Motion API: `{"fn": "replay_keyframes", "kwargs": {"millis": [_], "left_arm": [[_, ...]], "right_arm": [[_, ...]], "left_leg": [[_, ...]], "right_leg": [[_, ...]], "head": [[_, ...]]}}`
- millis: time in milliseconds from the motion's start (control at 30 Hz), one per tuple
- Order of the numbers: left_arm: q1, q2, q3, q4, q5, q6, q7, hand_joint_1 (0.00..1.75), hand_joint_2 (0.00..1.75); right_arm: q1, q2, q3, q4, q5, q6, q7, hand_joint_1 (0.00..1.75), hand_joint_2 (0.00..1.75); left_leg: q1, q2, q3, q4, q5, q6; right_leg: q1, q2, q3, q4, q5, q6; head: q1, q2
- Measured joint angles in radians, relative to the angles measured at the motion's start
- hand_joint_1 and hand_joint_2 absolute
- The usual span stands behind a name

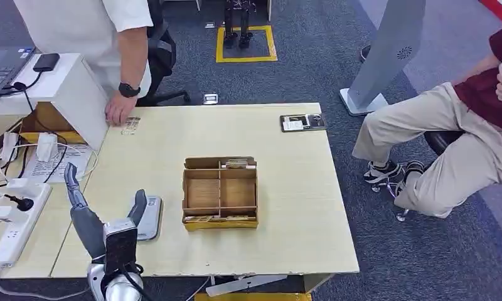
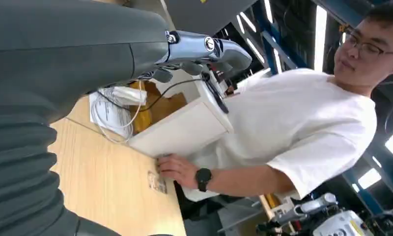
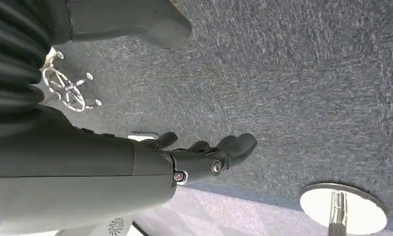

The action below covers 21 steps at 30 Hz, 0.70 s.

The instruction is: Pass the card to the sensor for recognition and then transmit it.

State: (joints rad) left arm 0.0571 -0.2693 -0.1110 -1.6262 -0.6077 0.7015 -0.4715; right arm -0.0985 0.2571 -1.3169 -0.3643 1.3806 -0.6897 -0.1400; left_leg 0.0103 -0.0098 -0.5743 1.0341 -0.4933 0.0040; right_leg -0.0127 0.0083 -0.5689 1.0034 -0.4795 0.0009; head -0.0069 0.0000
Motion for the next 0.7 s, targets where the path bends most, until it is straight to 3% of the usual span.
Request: {"fn": "replay_keyframes", "kwargs": {"millis": [433, 700], "left_arm": [[0.035, 0.032, -0.076, -0.013, 0.000, 0.000, 0.014, 0.00, 1.75], [0.047, 0.055, -0.108, -0.013, -0.117, 0.000, 0.021, 0.00, 1.75]], "right_arm": [[0.000, 0.000, -0.017, -0.005, -0.006, 0.000, -0.005, 0.00, 1.75], [0.000, -0.001, -0.035, -0.018, 0.002, 0.000, -0.007, 0.00, 1.75]], "left_leg": [[0.000, 0.000, 0.000, 0.000, 0.000, 0.000], [0.000, 0.000, 0.000, 0.000, 0.000, 0.000]], "right_leg": [[0.000, 0.000, 0.000, 0.000, 0.000, 0.000], [0.000, 0.000, 0.000, 0.000, 0.000, 0.000]], "head": [[0.000, 0.000], [0.000, 0.000]]}}
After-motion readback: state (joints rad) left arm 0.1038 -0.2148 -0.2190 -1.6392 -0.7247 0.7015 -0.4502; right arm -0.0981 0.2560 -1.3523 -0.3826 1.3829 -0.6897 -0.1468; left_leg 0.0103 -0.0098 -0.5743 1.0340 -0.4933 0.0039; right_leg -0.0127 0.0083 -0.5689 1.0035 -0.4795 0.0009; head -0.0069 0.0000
